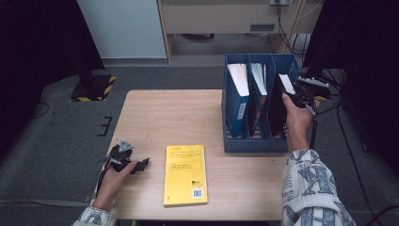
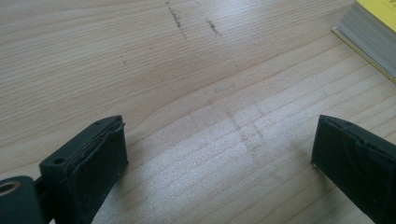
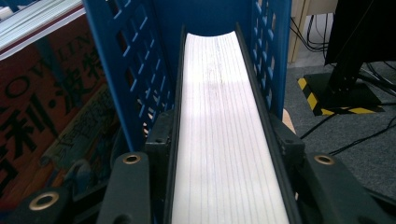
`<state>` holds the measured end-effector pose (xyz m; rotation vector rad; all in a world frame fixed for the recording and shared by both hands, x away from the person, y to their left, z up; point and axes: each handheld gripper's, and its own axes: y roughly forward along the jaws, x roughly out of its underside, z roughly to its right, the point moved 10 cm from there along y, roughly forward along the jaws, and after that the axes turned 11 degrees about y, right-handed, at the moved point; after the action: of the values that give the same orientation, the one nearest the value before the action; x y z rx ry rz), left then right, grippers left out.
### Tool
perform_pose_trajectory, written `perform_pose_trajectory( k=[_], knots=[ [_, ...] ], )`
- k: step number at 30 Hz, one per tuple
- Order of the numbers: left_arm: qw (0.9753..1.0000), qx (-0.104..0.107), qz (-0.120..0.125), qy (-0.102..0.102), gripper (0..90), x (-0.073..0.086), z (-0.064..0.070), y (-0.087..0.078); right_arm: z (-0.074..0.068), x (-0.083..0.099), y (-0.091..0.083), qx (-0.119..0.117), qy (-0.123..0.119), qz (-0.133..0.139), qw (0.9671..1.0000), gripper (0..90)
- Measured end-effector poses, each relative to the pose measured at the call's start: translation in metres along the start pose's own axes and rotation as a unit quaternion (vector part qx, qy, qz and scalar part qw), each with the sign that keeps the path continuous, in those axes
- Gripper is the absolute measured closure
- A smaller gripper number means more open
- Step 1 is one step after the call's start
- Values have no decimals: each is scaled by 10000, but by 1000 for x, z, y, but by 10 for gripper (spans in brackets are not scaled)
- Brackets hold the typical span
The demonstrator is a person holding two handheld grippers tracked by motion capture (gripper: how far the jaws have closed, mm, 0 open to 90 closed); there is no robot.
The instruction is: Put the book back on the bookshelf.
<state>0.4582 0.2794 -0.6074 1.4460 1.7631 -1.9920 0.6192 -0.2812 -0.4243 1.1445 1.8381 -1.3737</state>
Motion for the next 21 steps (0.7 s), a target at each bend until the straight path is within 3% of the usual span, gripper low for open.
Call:
perform_pose_trajectory(
  k=[17, 21],
  knots=[
    [10000, -2, -3, 14, 25, 0, 0, 0, 1, 2, 7, 17, -171, -69, 9998, 522],
    [10000, 3, 1, 10, 25, 0, 0, 0, -5, 2, 6, -67, -65, -10, 10000, 482]
  ],
)
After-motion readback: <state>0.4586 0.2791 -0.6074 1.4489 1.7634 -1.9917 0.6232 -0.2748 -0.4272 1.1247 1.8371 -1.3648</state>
